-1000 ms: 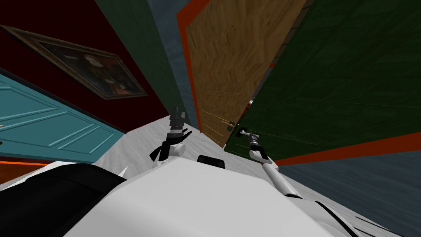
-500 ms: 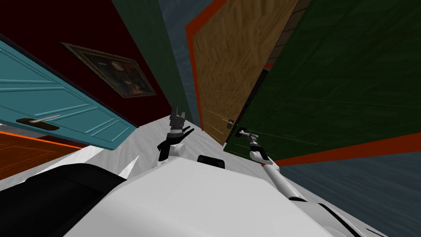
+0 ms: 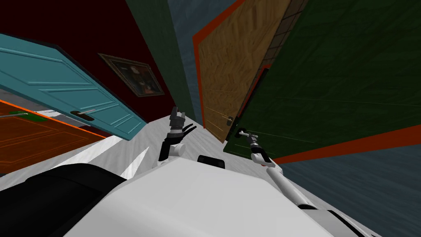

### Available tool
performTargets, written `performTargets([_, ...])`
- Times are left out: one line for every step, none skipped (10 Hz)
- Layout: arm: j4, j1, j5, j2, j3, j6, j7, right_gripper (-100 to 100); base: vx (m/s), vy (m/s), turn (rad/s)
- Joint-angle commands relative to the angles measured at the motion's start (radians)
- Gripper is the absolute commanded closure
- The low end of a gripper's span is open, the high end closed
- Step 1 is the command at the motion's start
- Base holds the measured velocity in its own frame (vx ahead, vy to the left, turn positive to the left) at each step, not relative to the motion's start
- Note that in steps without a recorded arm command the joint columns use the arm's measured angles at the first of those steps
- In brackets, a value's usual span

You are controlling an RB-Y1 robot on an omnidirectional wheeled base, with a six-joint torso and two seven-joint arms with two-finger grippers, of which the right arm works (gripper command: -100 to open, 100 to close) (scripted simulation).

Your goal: Pull the door open

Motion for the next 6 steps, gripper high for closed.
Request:
performTargets([-0.015,0.010,-0.007,-0.020,0.033,-0.017,-0.018,100,-0.212,-0.104,0.133])
performTargets([-0.029,0.020,-0.014,-0.035,0.054,-0.027,-0.029,100,-0.217,-0.078,0.151])
performTargets([-0.038,0.026,-0.019,-0.046,0.068,-0.034,-0.036,100,-0.230,-0.080,0.139])
performTargets([-0.040,0.028,-0.020,-0.049,0.071,-0.036,-0.037,100,-0.170,-0.061,0.076])
performTargets([-0.025,0.024,-0.019,-0.051,0.064,-0.038,-0.040,100,-0.067,-0.024,-0.003])
performTargets([-0.043,0.046,-0.029,-0.078,0.094,-0.061,-0.051,100,-0.160,-0.065,0.113])
